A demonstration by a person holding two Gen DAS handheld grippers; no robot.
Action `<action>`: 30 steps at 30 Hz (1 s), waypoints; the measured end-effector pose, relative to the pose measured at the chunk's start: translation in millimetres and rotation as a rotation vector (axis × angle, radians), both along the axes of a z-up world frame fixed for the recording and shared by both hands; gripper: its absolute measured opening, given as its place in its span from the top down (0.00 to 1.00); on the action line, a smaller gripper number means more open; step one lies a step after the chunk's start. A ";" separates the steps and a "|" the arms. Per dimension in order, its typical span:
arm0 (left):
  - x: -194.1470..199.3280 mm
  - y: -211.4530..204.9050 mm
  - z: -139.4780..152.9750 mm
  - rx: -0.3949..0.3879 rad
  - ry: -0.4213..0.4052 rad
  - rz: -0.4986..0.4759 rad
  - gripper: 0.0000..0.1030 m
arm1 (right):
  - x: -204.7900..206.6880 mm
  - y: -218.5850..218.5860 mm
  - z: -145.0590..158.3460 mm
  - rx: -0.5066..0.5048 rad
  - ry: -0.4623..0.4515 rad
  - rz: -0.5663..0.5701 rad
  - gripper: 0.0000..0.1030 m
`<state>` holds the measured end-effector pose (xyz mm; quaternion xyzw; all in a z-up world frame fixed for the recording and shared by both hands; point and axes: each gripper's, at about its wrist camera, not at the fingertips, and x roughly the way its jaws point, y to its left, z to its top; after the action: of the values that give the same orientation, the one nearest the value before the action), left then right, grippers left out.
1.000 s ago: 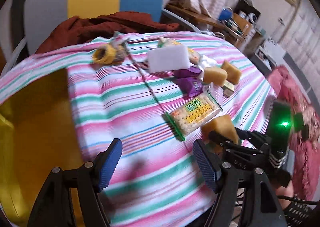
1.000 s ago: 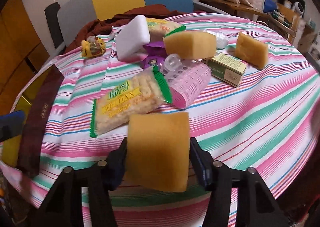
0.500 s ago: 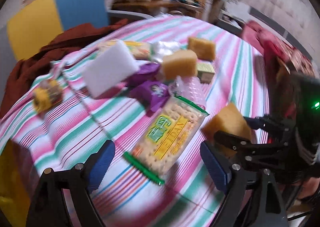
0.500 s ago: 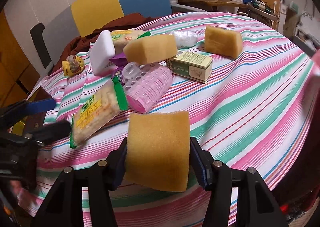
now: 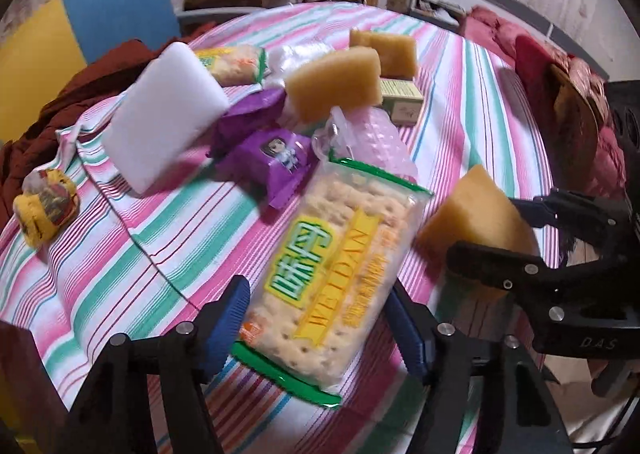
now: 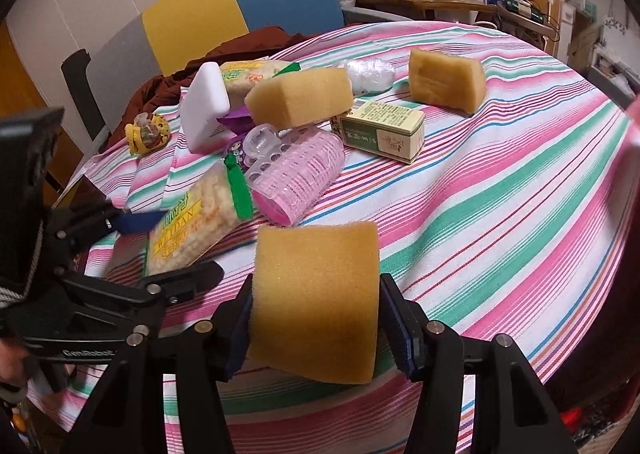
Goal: Organize objects
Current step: 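Grasp the WEIDAN cracker pack with the left tool while the right tool grasps a yellow sponge, then carry both items to the gold tray and open both tools to release them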
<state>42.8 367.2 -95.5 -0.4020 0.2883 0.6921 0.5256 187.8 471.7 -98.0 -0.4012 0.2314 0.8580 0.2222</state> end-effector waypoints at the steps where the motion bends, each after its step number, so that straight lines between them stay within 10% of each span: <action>1: -0.2 -1.6 0.2 0.007 -0.001 0.014 0.39 | -0.4 -0.2 0.0 0.001 -0.001 0.000 0.43; 30: 7.8 -105.1 40.0 0.255 -0.163 0.282 0.46 | -12.1 -35.2 28.3 0.004 -0.003 0.052 0.45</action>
<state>50.5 262.1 -55.5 -0.4231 0.0956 0.7550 0.4918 175.7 436.5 -69.7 -0.4077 0.2187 0.8635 0.2008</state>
